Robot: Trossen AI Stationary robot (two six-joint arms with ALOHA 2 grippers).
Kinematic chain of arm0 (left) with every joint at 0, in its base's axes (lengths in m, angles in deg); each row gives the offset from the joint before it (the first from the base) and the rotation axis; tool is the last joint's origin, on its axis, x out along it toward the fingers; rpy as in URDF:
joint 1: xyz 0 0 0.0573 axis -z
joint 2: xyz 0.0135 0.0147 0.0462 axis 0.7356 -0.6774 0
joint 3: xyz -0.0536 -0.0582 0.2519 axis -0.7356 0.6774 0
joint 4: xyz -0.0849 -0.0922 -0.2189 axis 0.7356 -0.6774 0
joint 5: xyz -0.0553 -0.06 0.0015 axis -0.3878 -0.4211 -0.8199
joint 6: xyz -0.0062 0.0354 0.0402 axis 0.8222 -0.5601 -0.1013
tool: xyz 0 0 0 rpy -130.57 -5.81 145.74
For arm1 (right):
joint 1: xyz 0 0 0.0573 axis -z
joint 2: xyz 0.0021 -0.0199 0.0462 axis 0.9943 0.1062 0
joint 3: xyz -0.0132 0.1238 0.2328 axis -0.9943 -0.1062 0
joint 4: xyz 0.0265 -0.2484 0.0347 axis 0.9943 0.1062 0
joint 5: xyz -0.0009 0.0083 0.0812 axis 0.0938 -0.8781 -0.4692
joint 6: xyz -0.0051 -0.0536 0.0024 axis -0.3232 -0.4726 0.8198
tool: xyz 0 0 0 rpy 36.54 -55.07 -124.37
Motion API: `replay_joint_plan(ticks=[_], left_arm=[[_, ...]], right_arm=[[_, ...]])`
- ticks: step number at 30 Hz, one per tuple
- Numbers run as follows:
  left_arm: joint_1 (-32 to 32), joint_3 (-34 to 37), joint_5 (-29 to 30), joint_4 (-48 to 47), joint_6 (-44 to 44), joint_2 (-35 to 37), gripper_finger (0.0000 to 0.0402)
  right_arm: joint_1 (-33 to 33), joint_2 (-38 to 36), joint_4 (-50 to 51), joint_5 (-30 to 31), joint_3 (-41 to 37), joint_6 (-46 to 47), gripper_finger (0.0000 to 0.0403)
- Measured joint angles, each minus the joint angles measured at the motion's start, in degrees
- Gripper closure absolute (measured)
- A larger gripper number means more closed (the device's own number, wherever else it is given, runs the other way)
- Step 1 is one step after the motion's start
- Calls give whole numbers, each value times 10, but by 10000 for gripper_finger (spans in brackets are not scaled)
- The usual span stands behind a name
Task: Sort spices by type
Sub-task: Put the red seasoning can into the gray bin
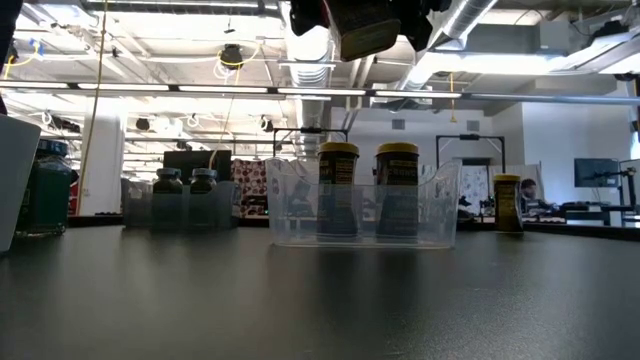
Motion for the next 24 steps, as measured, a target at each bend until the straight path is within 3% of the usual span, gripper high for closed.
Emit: replay_joint_plan(ticks=[14, 19, 24], left_arm=[[0, 0, 15, 5, 13, 0, 202], [0, 0, 14, 6, 13, 0, 201], [-1, 0, 12, 3, 13, 0, 201]], right_arm=[[21, -30, 36, -2, 0, 12, 156], [24, -35, 41, -2, 0, 13, 112], [24, -36, 59, -1, 0, 10, 38]])
